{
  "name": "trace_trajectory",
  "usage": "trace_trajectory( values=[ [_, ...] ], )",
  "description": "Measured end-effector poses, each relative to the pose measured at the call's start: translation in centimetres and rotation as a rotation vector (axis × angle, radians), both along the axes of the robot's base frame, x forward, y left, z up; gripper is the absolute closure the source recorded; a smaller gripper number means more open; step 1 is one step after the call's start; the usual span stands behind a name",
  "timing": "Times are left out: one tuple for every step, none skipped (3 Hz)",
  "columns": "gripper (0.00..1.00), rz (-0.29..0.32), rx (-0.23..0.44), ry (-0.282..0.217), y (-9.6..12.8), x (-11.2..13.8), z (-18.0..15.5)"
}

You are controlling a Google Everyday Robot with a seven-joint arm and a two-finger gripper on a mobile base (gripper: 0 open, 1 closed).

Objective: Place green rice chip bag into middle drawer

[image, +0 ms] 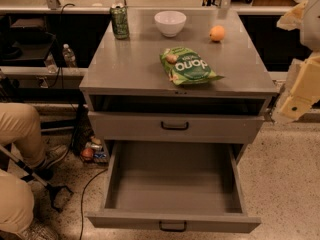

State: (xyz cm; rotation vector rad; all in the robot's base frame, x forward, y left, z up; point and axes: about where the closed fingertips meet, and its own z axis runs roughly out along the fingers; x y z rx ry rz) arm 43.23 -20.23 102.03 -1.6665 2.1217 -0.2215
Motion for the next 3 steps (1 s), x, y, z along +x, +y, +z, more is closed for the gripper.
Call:
trace_trajectory(
  values=[
    [0.00,0.000,0.000,0.000,0.0,0.0,0.0],
    [0.00,-0.022,0.056,0.021,1.6,1.8,0.1],
    [0.00,-0.108,0.182,0.106,5.4,6.7,-1.4]
  ],
)
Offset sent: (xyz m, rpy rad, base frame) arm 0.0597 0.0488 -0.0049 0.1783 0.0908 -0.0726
